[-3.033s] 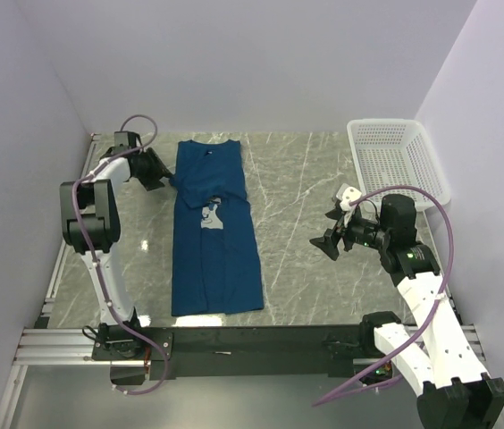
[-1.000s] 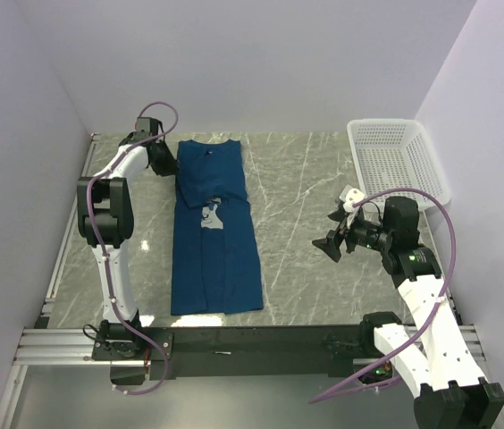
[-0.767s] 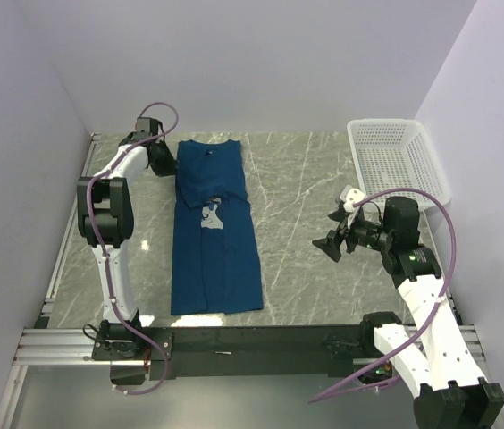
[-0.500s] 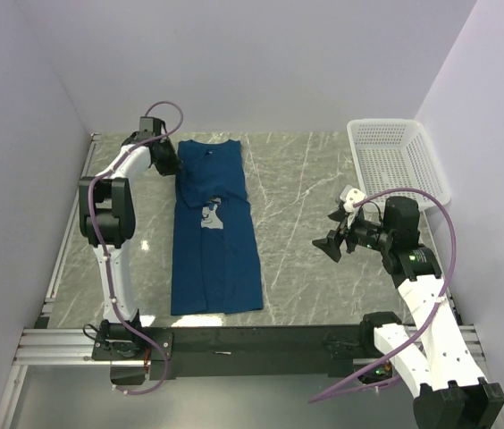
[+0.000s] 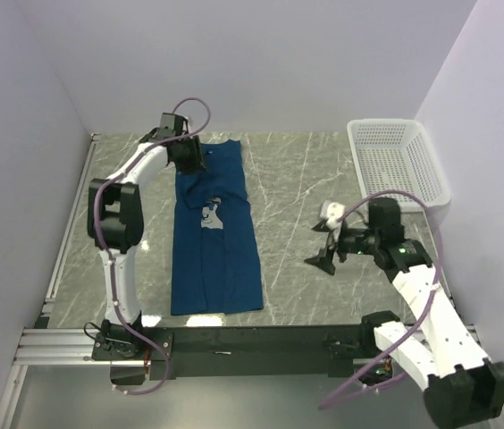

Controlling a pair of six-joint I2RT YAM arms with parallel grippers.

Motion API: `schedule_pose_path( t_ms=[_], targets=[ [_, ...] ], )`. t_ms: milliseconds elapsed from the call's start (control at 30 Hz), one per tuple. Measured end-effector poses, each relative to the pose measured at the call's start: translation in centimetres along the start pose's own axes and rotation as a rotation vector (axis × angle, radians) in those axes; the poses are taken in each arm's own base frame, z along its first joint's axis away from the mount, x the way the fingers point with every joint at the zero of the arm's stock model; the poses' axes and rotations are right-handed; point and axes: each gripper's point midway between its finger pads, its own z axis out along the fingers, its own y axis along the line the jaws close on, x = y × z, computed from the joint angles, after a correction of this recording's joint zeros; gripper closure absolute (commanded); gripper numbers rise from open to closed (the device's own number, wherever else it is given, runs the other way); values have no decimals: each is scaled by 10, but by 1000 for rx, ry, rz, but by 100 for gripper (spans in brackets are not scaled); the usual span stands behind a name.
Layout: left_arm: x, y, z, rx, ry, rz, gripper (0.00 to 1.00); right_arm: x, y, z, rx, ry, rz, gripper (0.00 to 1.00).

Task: Fold and stack the t-shirts
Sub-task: Fold the tshirt

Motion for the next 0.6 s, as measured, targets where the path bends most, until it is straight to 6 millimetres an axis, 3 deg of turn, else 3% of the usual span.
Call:
schedule_pose_path(
  t_ms=[67,200,233,300,367,400,433,500,600],
  targets=[
    [0,5,-23,-23,-41,10,48,3,20,15,-98,21,-79,3],
    [10,15,-120,-57,-234,11,1,10,65,46,-309,75,-216,7],
    [13,18,-154,-53,-309,-8,1,10,73,54,-355,96,-235,14],
    [15,22,-225,5,-505,-76,1,9,85,76,-432,153,-297,17],
    [24,35,-273,57,-639,-145,1,19,101,104,-486,213,-382,20],
    [33,45,-286,61,-673,-185,5,30,107,115,-493,255,-427,24],
    [45,50,-288,68,-668,-222,9,38,126,120,-535,279,-485,25],
    [76,53,-270,98,-577,-280,18,58,151,126,-576,339,-582,26],
    [162,70,-219,81,-298,-445,19,76,172,129,-605,396,-675,30]
  ],
)
